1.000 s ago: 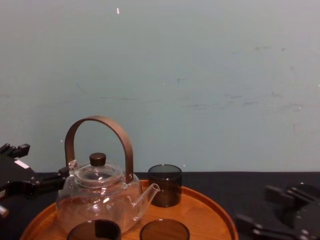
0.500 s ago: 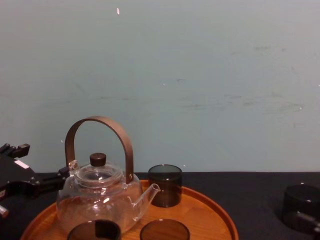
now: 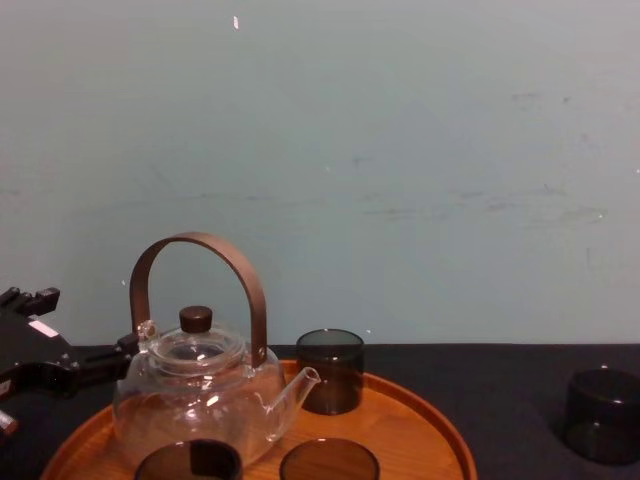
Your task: Pick up the glass from the table and place it on the tray.
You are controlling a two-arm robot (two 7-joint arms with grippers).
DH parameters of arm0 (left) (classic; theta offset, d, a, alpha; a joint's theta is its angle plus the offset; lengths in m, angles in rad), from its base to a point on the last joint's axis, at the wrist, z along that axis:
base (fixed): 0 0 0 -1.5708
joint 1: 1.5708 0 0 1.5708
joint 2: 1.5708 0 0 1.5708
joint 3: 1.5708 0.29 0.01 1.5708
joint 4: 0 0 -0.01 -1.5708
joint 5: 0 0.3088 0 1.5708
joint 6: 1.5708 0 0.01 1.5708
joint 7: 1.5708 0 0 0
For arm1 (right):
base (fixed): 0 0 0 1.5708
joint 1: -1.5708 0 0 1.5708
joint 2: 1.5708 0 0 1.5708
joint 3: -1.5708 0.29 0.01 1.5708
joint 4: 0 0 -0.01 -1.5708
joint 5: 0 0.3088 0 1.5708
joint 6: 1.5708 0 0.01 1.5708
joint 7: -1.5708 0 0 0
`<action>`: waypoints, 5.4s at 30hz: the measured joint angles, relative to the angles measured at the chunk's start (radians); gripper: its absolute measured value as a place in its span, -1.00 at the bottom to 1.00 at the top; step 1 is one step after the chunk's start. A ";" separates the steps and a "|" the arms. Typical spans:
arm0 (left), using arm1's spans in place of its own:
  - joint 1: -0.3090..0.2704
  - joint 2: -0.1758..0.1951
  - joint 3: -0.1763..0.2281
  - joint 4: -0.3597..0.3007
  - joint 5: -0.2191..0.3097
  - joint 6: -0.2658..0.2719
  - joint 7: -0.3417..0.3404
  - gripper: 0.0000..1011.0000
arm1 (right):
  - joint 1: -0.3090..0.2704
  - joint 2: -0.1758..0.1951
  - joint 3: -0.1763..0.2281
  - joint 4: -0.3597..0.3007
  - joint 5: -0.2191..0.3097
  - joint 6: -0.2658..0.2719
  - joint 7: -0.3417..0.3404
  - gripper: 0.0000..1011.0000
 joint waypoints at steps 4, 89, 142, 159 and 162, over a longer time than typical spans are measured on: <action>0.000 0.000 0.000 0.000 0.000 0.000 0.000 0.98 | 0.032 -0.012 0.009 0.040 -0.002 0.028 -0.010 0.98; 0.000 0.000 0.000 0.000 0.000 0.000 0.000 0.98 | 0.485 -0.157 -0.114 0.583 -0.113 0.050 0.083 0.98; 0.000 0.000 0.000 0.000 0.000 0.000 0.000 0.98 | 0.433 -0.121 -0.134 0.405 -0.096 0.087 0.110 0.79; 0.000 0.000 0.000 0.000 0.000 0.000 0.000 0.98 | 0.432 -0.130 -0.234 0.321 -0.109 0.077 0.140 0.79; 0.000 0.000 0.000 0.000 0.000 0.000 0.000 0.98 | 0.441 -0.138 -0.249 0.325 -0.113 0.071 0.143 0.79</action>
